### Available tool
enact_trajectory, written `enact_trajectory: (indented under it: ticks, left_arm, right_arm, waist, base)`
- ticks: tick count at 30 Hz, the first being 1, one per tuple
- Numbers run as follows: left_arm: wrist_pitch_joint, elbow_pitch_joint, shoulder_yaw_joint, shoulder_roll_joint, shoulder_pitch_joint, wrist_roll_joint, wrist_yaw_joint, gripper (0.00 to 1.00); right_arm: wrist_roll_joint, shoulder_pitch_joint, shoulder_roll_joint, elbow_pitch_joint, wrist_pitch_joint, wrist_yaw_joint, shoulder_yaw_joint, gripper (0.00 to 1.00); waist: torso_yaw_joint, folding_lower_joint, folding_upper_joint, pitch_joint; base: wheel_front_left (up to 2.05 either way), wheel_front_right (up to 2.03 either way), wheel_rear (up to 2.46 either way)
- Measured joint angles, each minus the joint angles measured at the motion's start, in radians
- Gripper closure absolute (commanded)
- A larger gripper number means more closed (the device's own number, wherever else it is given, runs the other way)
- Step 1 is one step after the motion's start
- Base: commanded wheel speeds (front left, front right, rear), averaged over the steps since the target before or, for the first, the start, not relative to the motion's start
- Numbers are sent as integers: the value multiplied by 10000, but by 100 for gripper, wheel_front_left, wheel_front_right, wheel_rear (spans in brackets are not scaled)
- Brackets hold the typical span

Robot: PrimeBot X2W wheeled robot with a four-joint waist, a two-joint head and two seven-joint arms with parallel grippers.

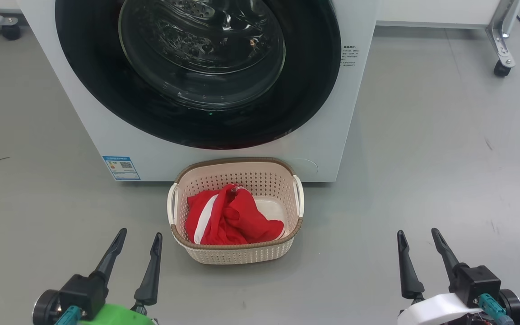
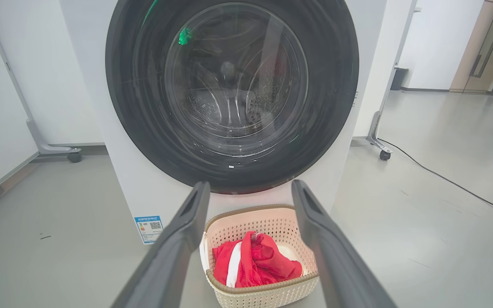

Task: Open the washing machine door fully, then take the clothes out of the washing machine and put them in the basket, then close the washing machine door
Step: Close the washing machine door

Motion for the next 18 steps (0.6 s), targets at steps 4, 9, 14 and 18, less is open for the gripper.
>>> enact_trajectory:
  ticks: [4,9,14,18]
  left_arm:
    - [8,-25,8,0,73,0,52,0]
    - [12,-54,4,0,99,0,52,0]
    - [84,-71,-17,-2,110,0,54,0]
    - [86,-92,-25,-2,123,0,54,0]
  right_arm:
    - [0,225,8,-176,0,-2,2,0]
    - [0,320,12,-408,0,-8,-6,0]
    - [0,528,13,-581,2,-92,-21,0]
    - [0,608,17,-715,8,-96,-19,0]
  waist:
    - [26,0,0,-56]
    - [63,0,0,-88]
    - [114,0,0,-140]
    - [135,0,0,-152]
  base:
    - [0,0,0]
    - [0,0,0]
    - [0,0,0]
    - [0,0,0]
